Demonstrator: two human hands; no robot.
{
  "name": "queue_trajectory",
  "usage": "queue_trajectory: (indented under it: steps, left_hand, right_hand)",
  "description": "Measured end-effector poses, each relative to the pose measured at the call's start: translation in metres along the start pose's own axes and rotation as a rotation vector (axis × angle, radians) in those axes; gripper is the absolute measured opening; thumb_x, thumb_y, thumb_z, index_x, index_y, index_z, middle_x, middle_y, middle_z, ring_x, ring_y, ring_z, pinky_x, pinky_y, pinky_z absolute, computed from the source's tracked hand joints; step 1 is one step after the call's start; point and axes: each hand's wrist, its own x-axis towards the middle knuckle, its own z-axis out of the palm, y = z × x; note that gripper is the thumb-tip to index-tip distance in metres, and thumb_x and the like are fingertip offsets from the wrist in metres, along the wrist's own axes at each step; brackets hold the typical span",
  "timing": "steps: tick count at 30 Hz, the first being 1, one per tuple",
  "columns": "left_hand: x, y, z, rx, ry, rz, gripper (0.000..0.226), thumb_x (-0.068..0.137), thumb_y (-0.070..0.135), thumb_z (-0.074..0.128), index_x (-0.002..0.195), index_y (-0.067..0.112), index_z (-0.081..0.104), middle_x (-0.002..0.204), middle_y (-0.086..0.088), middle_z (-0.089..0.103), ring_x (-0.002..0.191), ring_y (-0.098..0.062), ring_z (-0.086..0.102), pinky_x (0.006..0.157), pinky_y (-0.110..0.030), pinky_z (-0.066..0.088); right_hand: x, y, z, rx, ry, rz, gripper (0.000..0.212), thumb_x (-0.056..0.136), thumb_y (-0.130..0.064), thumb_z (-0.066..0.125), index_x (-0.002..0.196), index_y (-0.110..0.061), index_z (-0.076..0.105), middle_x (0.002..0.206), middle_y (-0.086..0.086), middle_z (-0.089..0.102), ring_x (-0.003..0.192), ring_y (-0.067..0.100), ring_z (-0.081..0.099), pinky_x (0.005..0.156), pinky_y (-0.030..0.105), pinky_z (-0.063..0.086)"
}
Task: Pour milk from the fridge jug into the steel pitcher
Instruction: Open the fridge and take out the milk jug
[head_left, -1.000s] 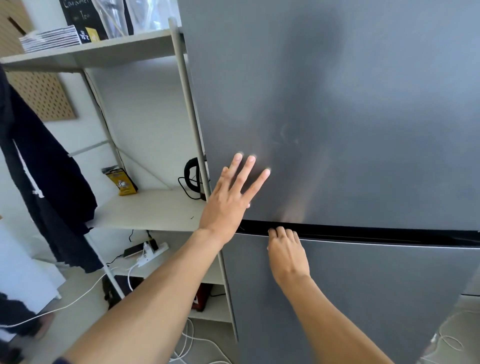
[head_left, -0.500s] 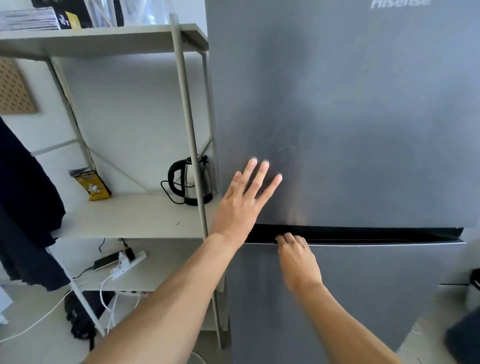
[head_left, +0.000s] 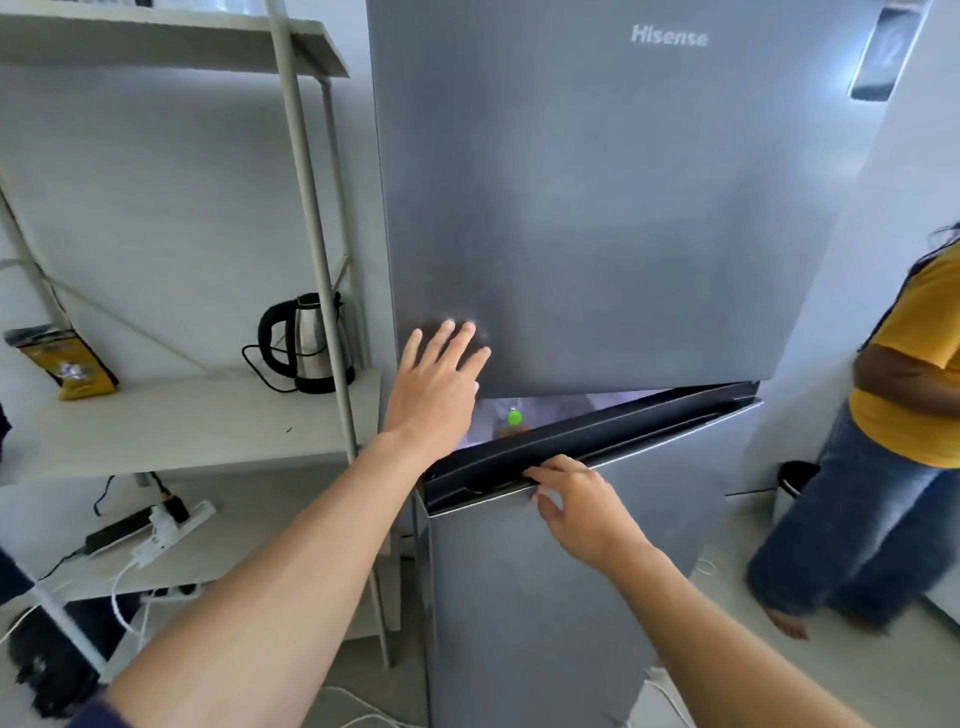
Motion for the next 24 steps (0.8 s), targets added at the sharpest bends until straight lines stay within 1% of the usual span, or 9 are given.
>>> queue_trajectory:
  steps: [2,4,6,8,11,15,19,22,24]
  left_hand:
    - [-0.016,0.000,0.000,-0.056,-0.084,-0.024,0.045,0.105,0.030,0.038,0.150,0.028,0.040,0.159,0.004,0.036,0.150,-0.019,0.025,0.122,-0.046,0.007]
    - [-0.029,0.000,-0.001,-0.133,-0.198,-0.043,0.041,0.105,0.030,0.037,0.146,0.029,0.044,0.152,0.006,0.047,0.144,-0.018,0.035,0.120,-0.044,0.015]
    - [-0.042,0.004,-0.004,-0.208,-0.342,-0.011,0.038,0.105,0.029,0.038,0.141,0.029,0.049,0.145,0.006,0.054,0.135,-0.020,0.046,0.110,-0.040,0.031]
    - [-0.054,0.012,-0.007,-0.274,-0.465,0.011,0.035,0.104,0.029,0.040,0.135,0.032,0.054,0.138,0.006,0.060,0.122,-0.023,0.057,0.091,-0.036,0.043]
    - [-0.068,0.037,-0.012,-0.289,-0.514,0.054,0.032,0.101,0.033,0.048,0.131,0.038,0.057,0.130,0.007,0.066,0.112,-0.020,0.063,0.077,-0.031,0.044]
    - [-0.076,0.079,-0.024,-0.320,-0.494,0.080,0.039,0.095,0.043,0.059,0.134,0.037,0.055,0.133,0.008,0.064,0.116,-0.017,0.062,0.083,-0.030,0.046]
    - [-0.084,0.129,-0.035,-0.363,-0.547,0.092,0.039,0.095,0.037,0.061,0.134,0.036,0.057,0.136,0.008,0.062,0.118,-0.017,0.062,0.094,-0.036,0.053]
    - [-0.091,0.161,-0.042,-0.334,-0.588,0.110,0.034,0.097,0.032,0.056,0.131,0.036,0.060,0.134,0.007,0.063,0.117,-0.019,0.061,0.094,-0.039,0.053]
    - [-0.098,0.182,-0.046,-0.304,-0.614,0.127,0.032,0.097,0.030,0.054,0.128,0.036,0.062,0.132,0.006,0.062,0.118,-0.020,0.060,0.094,-0.037,0.051]
  right_hand:
    - [-0.013,0.000,-0.009,0.096,-0.003,0.060,0.030,0.090,-0.024,0.056,0.118,-0.020,0.066,0.116,-0.008,0.059,0.106,0.013,0.056,0.090,0.020,0.042]
    - [-0.023,0.002,-0.016,0.200,0.035,0.127,0.020,0.088,-0.028,0.058,0.105,-0.023,0.068,0.103,-0.010,0.064,0.098,0.012,0.059,0.082,0.019,0.043]
    - [-0.033,0.003,-0.023,0.275,0.070,0.191,0.018,0.089,-0.039,0.057,0.102,-0.026,0.057,0.090,-0.011,0.065,0.085,0.013,0.062,0.071,0.021,0.044]
    - [-0.041,0.005,-0.027,0.309,0.104,0.242,0.030,0.089,-0.053,0.052,0.105,-0.030,0.039,0.079,-0.011,0.061,0.073,0.011,0.060,0.064,0.024,0.042]
    - [-0.057,0.013,-0.040,0.337,0.175,0.283,0.036,0.085,-0.064,0.049,0.106,-0.039,0.032,0.073,-0.016,0.051,0.069,0.006,0.055,0.059,0.023,0.039]
    - [-0.081,0.030,-0.060,0.317,0.177,0.293,0.048,0.082,-0.062,0.056,0.120,-0.035,0.044,0.074,-0.020,0.050,0.066,0.001,0.054,0.053,0.014,0.035]
    - [-0.110,0.052,-0.079,0.372,0.144,0.313,0.051,0.081,-0.056,0.063,0.125,-0.036,0.047,0.075,-0.015,0.056,0.066,0.005,0.057,0.050,0.012,0.037]
    - [-0.129,0.069,-0.092,0.394,0.130,0.300,0.051,0.083,-0.054,0.061,0.129,-0.037,0.046,0.090,-0.011,0.056,0.072,0.004,0.057,0.055,0.013,0.040]
    - [-0.143,0.080,-0.098,0.384,0.092,0.284,0.046,0.088,-0.054,0.055,0.129,-0.037,0.046,0.105,-0.008,0.044,0.080,0.004,0.055,0.064,0.016,0.047]
